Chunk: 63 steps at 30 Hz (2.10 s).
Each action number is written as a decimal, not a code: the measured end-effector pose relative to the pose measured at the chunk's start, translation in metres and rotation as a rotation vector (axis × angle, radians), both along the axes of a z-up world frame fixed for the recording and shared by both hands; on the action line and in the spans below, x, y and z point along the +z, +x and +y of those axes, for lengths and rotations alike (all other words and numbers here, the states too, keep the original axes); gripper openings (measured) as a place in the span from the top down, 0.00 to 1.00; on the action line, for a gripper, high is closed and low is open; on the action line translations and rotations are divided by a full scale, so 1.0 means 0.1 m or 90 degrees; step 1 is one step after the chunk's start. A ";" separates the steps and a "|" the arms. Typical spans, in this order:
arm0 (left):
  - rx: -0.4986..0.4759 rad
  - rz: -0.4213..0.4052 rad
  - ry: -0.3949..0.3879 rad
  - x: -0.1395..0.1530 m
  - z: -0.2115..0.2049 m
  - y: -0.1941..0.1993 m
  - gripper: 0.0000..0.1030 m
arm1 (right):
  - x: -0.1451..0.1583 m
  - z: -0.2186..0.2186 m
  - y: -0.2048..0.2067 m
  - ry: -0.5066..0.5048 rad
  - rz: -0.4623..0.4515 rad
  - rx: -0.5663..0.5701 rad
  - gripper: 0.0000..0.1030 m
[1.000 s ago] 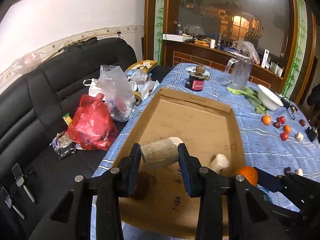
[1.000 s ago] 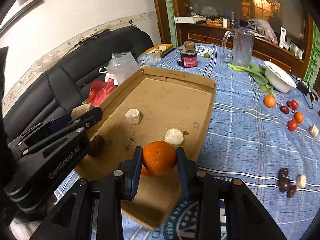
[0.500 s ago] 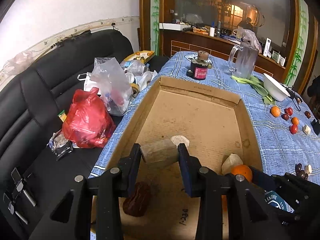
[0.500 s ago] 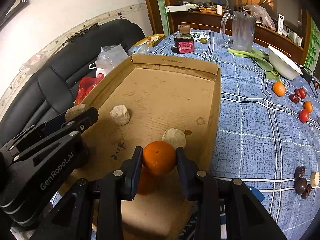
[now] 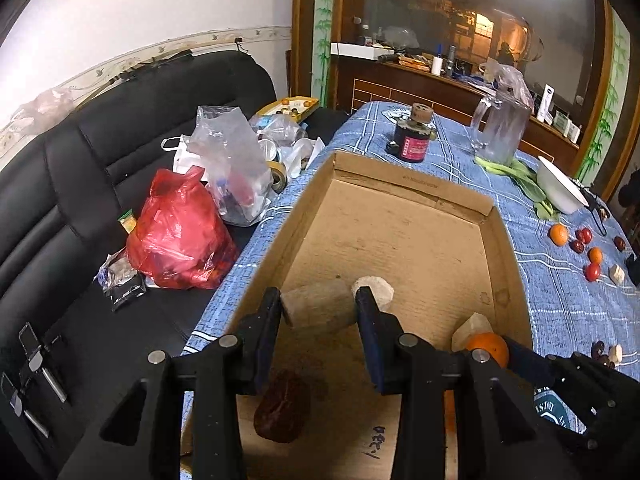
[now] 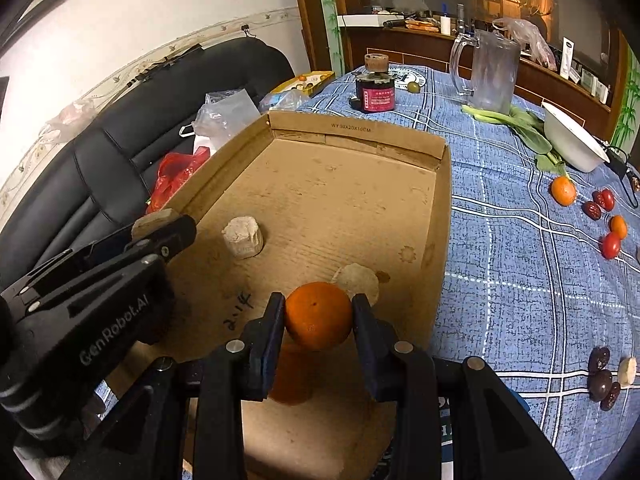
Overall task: Organize fruits
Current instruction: 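Open the left tool to drop the cube while the right tool releases the orange, then withdraw both tools from the tray back over the table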
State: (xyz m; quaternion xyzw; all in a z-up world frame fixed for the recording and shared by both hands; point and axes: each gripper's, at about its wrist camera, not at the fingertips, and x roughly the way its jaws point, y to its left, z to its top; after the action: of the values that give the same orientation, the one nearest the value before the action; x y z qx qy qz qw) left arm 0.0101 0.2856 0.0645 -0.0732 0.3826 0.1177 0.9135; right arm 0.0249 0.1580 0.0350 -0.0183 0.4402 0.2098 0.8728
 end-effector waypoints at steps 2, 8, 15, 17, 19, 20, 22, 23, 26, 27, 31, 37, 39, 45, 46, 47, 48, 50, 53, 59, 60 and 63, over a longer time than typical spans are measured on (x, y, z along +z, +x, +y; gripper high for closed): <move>0.000 -0.002 -0.003 0.01 0.01 0.00 0.53 | -0.01 -0.01 0.01 0.000 0.004 -0.003 0.64; -0.002 -0.008 0.009 0.06 -0.01 -0.04 0.48 | 0.03 -0.07 -0.02 0.007 -0.001 -0.015 0.48; -0.004 -0.013 0.005 0.11 0.00 -0.11 0.41 | 0.10 -0.08 -0.08 0.009 -0.012 -0.011 0.47; -0.004 -0.015 0.004 0.14 -0.01 -0.15 0.41 | 0.12 -0.10 -0.10 0.011 -0.013 -0.010 0.47; -0.003 -0.020 0.007 0.18 -0.02 -0.20 0.40 | 0.14 -0.13 -0.13 0.013 -0.015 -0.010 0.47; -0.003 -0.023 0.010 0.20 -0.04 -0.23 0.38 | 0.15 -0.14 -0.14 0.014 -0.016 -0.010 0.47; -0.004 -0.029 0.016 0.24 -0.07 -0.28 0.37 | 0.16 -0.17 -0.17 0.015 -0.017 -0.012 0.47; -0.005 -0.032 0.019 0.25 -0.09 -0.30 0.37 | 0.17 -0.19 -0.19 0.017 -0.017 -0.013 0.47; -0.005 -0.040 0.033 0.30 -0.15 -0.38 0.37 | 0.19 -0.26 -0.23 0.018 -0.019 -0.015 0.47; -0.007 -0.044 0.038 0.32 -0.18 -0.42 0.36 | 0.20 -0.29 -0.25 0.018 -0.020 -0.015 0.47; -0.009 -0.051 0.049 0.36 -0.26 -0.53 0.35 | 0.24 -0.40 -0.31 0.020 -0.028 -0.022 0.47; 0.001 -0.056 0.030 0.39 -0.28 -0.66 0.35 | 0.33 -0.63 -0.41 0.028 -0.041 -0.039 0.47; 0.001 -0.058 0.023 0.41 -0.30 -0.71 0.35 | 0.34 -0.73 -0.44 0.032 -0.042 -0.047 0.47; -0.016 -0.068 0.017 0.44 -0.50 -0.83 0.35 | 0.38 -1.00 -0.52 0.038 -0.047 -0.069 0.47; -0.019 -0.070 0.017 0.45 -0.55 -0.85 0.35 | 0.38 -1.05 -0.54 0.038 -0.046 -0.074 0.47; -0.023 -0.072 0.018 0.45 -0.61 -0.87 0.35 | 0.38 -1.10 -0.55 0.038 -0.046 -0.078 0.47; -0.027 -0.075 0.019 0.45 -0.66 -0.89 0.35 | 0.37 -1.13 -0.57 0.039 -0.046 -0.081 0.47; -0.036 -0.081 0.022 0.46 -0.77 -0.93 0.35 | 0.38 -1.24 -0.60 0.039 -0.047 -0.089 0.47; -0.051 -0.086 0.026 0.47 -0.95 -0.97 0.35 | 0.37 -1.39 -0.65 0.036 -0.052 -0.103 0.47; -0.072 -0.090 0.038 0.46 -1.24 -1.03 0.35 | 0.33 -1.70 -0.71 0.038 -0.045 -0.138 0.47; -0.075 -0.090 0.040 0.46 -1.29 -1.04 0.35 | 0.32 -1.75 -0.72 0.041 -0.043 -0.143 0.47; -0.086 -0.090 0.046 0.46 -1.40 -1.06 0.35 | 0.31 -1.89 -0.76 0.049 -0.040 -0.160 0.47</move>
State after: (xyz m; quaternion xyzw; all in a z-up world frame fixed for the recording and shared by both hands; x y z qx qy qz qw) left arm -0.0963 0.1452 0.1104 -0.0223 0.3164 0.0643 0.9462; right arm -0.0513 -0.0311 0.0659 0.0638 0.4032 0.1147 0.9056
